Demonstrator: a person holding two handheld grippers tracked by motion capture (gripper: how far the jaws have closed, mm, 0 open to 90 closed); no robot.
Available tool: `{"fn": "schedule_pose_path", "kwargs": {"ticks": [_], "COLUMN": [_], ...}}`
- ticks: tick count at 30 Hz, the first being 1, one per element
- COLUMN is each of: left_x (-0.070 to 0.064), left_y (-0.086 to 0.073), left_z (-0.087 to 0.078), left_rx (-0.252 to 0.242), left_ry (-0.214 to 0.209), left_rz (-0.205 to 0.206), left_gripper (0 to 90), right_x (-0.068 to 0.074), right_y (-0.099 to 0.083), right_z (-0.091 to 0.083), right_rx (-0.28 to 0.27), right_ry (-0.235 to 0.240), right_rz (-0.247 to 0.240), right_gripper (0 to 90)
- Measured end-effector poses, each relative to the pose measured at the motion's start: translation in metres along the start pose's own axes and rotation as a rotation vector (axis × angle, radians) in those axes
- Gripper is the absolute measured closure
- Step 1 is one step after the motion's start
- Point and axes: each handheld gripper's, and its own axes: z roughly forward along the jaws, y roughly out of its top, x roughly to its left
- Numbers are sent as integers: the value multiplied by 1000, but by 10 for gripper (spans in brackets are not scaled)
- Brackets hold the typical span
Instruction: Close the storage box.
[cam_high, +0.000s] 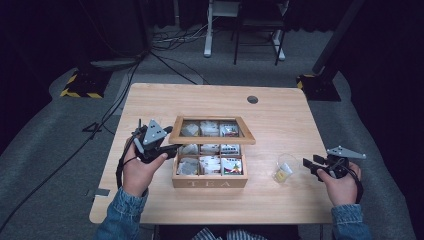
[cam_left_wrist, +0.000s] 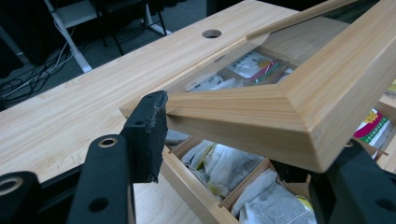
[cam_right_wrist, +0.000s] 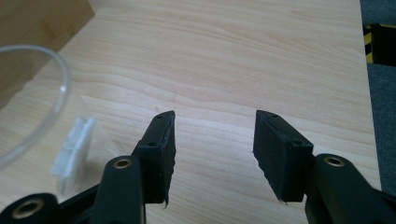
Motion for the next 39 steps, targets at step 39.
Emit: {"fn": "schedule_pose_path", "kwargs": {"ticks": [39], "left_x": [-10], "left_y": [-14], "left_z": [0], "left_rx": [136], "left_ry": [-21], "left_rz": [46], "left_gripper": [388], "right_x": [-3], "right_y": [-13], "right_z": [47], "right_rx": [86], "right_ry": [5], "right_rz": [-24], "right_gripper": [431]}}
